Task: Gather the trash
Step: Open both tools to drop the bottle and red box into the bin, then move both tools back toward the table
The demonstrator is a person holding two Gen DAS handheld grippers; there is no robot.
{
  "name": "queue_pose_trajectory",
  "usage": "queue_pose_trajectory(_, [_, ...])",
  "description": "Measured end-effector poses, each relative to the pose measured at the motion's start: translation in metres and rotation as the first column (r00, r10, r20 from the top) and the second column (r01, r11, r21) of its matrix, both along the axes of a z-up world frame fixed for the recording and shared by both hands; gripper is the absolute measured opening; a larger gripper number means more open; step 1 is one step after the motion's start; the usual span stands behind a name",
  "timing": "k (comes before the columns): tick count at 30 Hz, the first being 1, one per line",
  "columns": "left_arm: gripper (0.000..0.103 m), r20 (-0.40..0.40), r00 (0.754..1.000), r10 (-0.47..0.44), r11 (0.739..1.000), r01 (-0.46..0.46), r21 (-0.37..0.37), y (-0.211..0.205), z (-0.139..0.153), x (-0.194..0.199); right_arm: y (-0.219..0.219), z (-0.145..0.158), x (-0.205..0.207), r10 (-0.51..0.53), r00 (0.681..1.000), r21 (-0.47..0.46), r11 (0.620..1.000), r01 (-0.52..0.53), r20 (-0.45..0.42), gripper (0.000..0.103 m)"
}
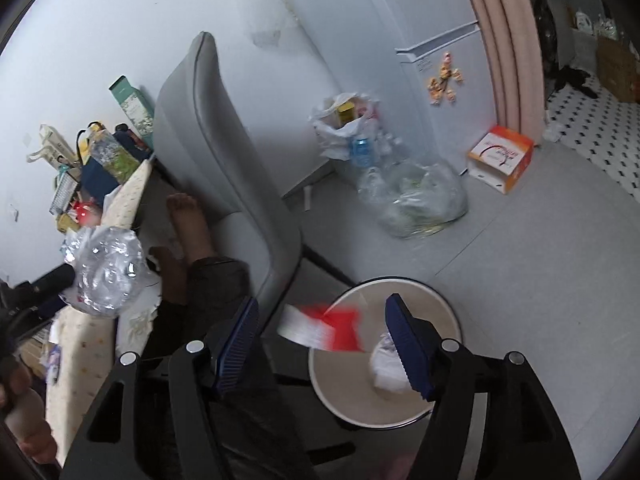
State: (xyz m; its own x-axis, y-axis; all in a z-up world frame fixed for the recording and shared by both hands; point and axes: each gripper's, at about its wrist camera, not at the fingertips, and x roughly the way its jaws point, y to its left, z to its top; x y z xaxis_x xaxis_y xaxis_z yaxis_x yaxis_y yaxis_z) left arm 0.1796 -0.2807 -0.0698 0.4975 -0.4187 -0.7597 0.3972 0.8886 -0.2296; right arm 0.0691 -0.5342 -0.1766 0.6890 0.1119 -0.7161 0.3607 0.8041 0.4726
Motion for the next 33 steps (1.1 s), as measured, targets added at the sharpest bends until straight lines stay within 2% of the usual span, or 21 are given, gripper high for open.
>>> queue_pose_trajectory(7, [0.053, -0.018, 0.999, -0.050, 0.999, 0.050, 0.021, -0.029, -0.009, -0.003, -0.027, 0.008, -0.020, -0.065, 0.998, -0.032, 0.997, 0.065, 0.003, 0.069])
queue_pose_trajectory(10, [0.053, -0.016, 0.995, -0.094, 0.995, 0.095, 0.031, -0.048, -0.011, -0.008, -0.041, 0.018, -0.035, -0.106, 0.994, -0.045, 0.993, 0.107, 0.027, 0.076])
queue_pose_trajectory(12, [0.056, -0.026, 0.991, -0.131, 0.990, 0.132, 0.050, -0.063, -0.014, -0.011, -0.048, 0.022, -0.041, -0.121, 0.992, -0.054, 0.991, 0.123, 0.036, 0.076])
queue_pose_trajectory(14, [0.086, -0.015, 0.990, -0.141, 0.988, 0.142, 0.068, -0.071, -0.015, -0.014, -0.055, 0.025, -0.047, -0.137, 0.990, -0.056, 0.989, 0.139, 0.041, 0.076])
queue_pose_trajectory(16, [0.095, 0.013, 0.991, -0.132, 0.989, 0.130, 0.072, -0.071, -0.012, -0.016, -0.058, 0.028, -0.051, -0.149, 0.988, -0.057, 0.987, 0.151, 0.047, 0.077])
queue_pose_trajectory(17, [0.097, 0.021, 0.992, -0.128, 0.990, 0.126, 0.070, -0.068, -0.010, -0.016, -0.059, 0.029, -0.052, -0.152, 0.987, -0.058, 0.986, 0.155, 0.051, 0.077])
queue_pose_trajectory(22, [0.097, 0.018, 0.996, -0.084, 0.994, 0.083, 0.065, -0.049, -0.003, -0.012, -0.054, 0.031, -0.051, -0.141, 0.988, -0.052, 0.988, 0.144, 0.060, 0.081])
queue_pose_trajectory(28, [0.097, 0.013, 1.000, -0.019, 1.000, 0.019, 0.020, -0.011, 0.004, -0.007, -0.033, 0.034, -0.039, -0.098, 0.994, -0.069, 0.992, 0.101, 0.058, 0.084])
queue_pose_trajectory(33, [0.097, 0.027, 0.999, 0.036, 0.999, -0.036, -0.019, 0.023, 0.015, -0.006, -0.010, 0.050, -0.029, -0.042, 0.996, -0.098, 0.994, 0.050, 0.077, 0.089])
